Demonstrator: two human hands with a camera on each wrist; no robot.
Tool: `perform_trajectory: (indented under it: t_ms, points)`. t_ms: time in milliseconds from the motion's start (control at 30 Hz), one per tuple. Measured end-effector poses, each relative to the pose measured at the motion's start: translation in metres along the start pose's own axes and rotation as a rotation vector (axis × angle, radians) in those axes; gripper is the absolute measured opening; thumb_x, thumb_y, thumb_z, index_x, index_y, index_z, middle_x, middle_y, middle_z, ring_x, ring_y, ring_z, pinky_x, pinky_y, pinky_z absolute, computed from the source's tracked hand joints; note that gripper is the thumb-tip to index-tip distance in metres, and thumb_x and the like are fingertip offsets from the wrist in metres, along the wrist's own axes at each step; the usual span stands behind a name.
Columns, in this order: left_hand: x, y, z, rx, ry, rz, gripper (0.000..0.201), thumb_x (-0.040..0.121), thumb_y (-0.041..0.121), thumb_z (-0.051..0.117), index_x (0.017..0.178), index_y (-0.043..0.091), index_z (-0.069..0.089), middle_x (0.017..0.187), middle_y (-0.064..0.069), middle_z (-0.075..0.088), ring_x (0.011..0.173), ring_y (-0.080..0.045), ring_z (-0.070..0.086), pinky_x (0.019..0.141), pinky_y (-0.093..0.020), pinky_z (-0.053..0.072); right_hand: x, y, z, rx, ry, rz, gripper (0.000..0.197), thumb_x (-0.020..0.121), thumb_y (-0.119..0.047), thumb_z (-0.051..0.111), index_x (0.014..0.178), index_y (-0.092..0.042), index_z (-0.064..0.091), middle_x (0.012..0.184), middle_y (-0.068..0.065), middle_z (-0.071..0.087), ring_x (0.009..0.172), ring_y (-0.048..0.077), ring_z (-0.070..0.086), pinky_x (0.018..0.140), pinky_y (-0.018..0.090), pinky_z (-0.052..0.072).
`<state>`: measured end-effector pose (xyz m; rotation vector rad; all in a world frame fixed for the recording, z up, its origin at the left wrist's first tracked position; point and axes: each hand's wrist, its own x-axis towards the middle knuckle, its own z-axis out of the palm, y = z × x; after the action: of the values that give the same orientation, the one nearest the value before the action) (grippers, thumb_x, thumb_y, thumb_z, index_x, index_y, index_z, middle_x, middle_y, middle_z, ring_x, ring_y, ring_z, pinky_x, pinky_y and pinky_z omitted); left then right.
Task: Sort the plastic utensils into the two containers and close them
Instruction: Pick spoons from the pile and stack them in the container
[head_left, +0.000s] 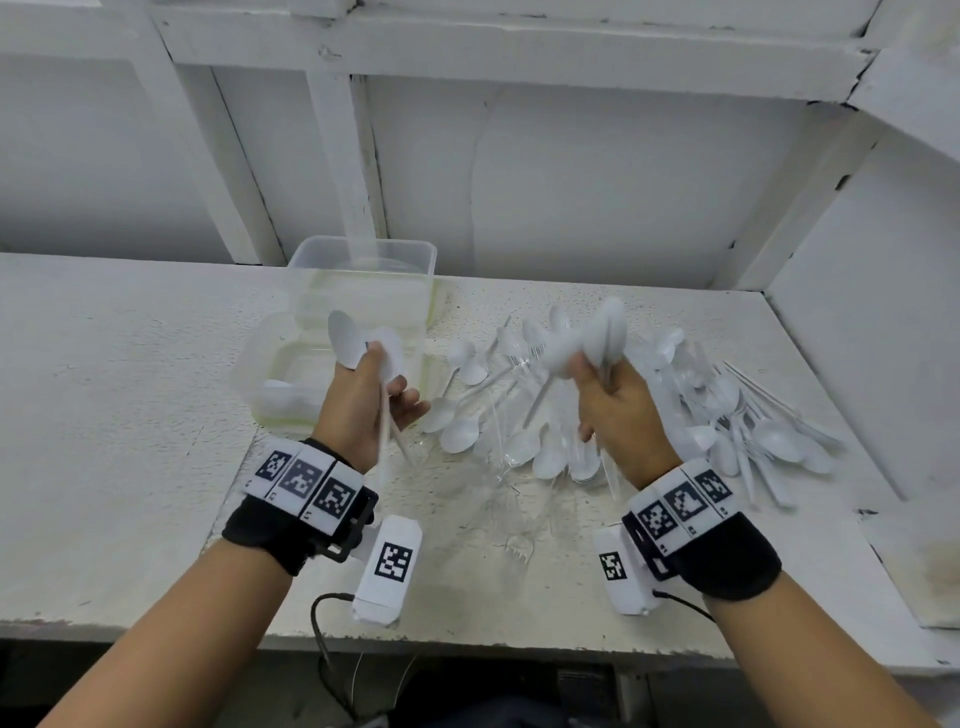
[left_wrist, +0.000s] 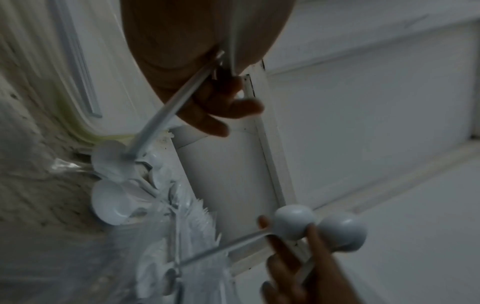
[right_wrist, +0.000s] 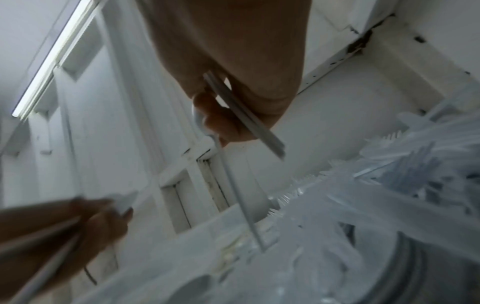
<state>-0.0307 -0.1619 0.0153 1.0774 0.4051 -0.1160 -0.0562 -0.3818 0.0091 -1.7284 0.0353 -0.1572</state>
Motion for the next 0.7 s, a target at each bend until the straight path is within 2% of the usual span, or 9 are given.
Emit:
perform_trajectory:
  t_ms: [67, 167, 267, 300, 333, 400, 467, 567, 700]
  points:
    - [-0.002, -0.005, 0.003, 0.188, -0.013, 0.009, 0.017, 0.097, 0.04, 0.042, 0.102, 0.024, 0.038, 0.054, 0.002, 0.036, 0.035, -0.007, 0.034, 0.039, -0.018, 0.04, 0.002, -0.005, 0.0, 0.091, 0.049, -0.036, 0.009, 0.099, -0.029, 0.04, 0.098, -0.027, 0.049, 0.079, -0.005, 0.07, 0.043, 0.005, 0.038, 0.043, 0.017, 0.035]
    - [-0.002, -0.02, 0.001, 0.661, -0.07, 0.116, 0.034, 0.088, 0.032, 0.061, 0.111, 0.017, 0.042, 0.075, -0.001, 0.048, 0.048, -0.009, 0.04, 0.041, -0.021, 0.034, 0.003, -0.008, 0.002, 0.139, 0.086, -0.032, 0.014, 0.101, -0.03, 0.034, 0.101, -0.025, 0.047, 0.069, -0.001, 0.067, 0.054, 0.006, 0.047, 0.052, 0.018, 0.04]
    - [0.001, -0.036, -0.003, 1.179, -0.08, 0.218, 0.024, 0.083, 0.017, 0.06, 0.102, 0.008, 0.05, 0.088, -0.005, 0.054, 0.069, -0.018, 0.049, 0.051, -0.023, 0.034, 0.002, -0.006, 0.005, 0.32, 0.05, 0.08, 0.018, 0.1, -0.034, 0.034, 0.1, -0.026, 0.049, 0.065, 0.001, 0.057, 0.056, 0.012, 0.055, 0.066, 0.036, 0.051]
    - [0.003, -0.041, -0.005, 1.305, -0.088, 0.228, 0.02, 0.083, 0.016, 0.058, 0.099, 0.006, 0.052, 0.089, -0.006, 0.054, 0.074, -0.02, 0.049, 0.052, -0.024, 0.034, 0.002, -0.006, 0.006, 0.398, 0.03, 0.134, 0.017, 0.099, -0.035, 0.034, 0.1, -0.027, 0.049, 0.064, 0.001, 0.052, 0.049, 0.012, 0.052, 0.062, 0.038, 0.053]
    - [0.005, -0.044, -0.006, 1.397, -0.098, 0.226, 0.018, 0.084, 0.017, 0.056, 0.096, 0.006, 0.051, 0.09, -0.007, 0.054, 0.076, -0.022, 0.049, 0.053, -0.024, 0.033, 0.0, -0.006, 0.008, 0.443, 0.015, 0.175, 0.015, 0.099, -0.036, 0.036, 0.101, -0.028, 0.048, 0.062, 0.001, 0.048, 0.042, 0.01, 0.047, 0.052, 0.033, 0.053]
    - [0.01, -0.05, -0.007, 1.516, -0.105, 0.217, 0.017, 0.087, 0.021, 0.055, 0.095, 0.007, 0.049, 0.094, -0.01, 0.057, 0.078, -0.022, 0.049, 0.055, -0.026, 0.033, -0.002, -0.004, 0.01, 0.411, -0.006, 0.203, 0.013, 0.098, -0.036, 0.038, 0.102, -0.029, 0.048, 0.063, 0.001, 0.04, 0.037, 0.005, 0.034, 0.036, 0.019, 0.038]
    - [0.013, -0.053, -0.006, 1.573, -0.093, 0.205, 0.024, 0.09, 0.025, 0.055, 0.103, 0.005, 0.051, 0.101, -0.013, 0.06, 0.079, -0.021, 0.049, 0.062, -0.025, 0.035, -0.005, -0.001, 0.012, 0.316, -0.042, 0.189, 0.007, 0.096, -0.033, 0.044, 0.099, -0.031, 0.05, 0.066, 0.0, 0.038, 0.04, 0.003, 0.03, 0.035, 0.016, 0.027]
    - [0.018, -0.055, -0.003, 1.585, -0.078, 0.178, 0.032, 0.091, 0.027, 0.055, 0.111, 0.002, 0.051, 0.106, -0.013, 0.061, 0.084, -0.023, 0.053, 0.065, -0.026, 0.037, -0.01, 0.003, 0.015, 0.24, -0.096, 0.172, 0.009, 0.093, -0.028, 0.052, 0.099, -0.034, 0.055, 0.066, -0.002, 0.04, 0.042, 0.002, 0.031, 0.036, 0.016, 0.028]
    - [0.023, -0.054, -0.004, 1.56, -0.103, 0.157, 0.023, 0.088, 0.015, 0.053, 0.108, 0.003, 0.052, 0.103, -0.012, 0.059, 0.082, -0.02, 0.047, 0.066, -0.025, 0.035, -0.014, 0.005, 0.018, 0.229, -0.122, 0.172, 0.016, 0.091, -0.024, 0.057, 0.104, -0.033, 0.06, 0.063, -0.004, 0.037, 0.042, 0.003, 0.031, 0.037, 0.017, 0.028]
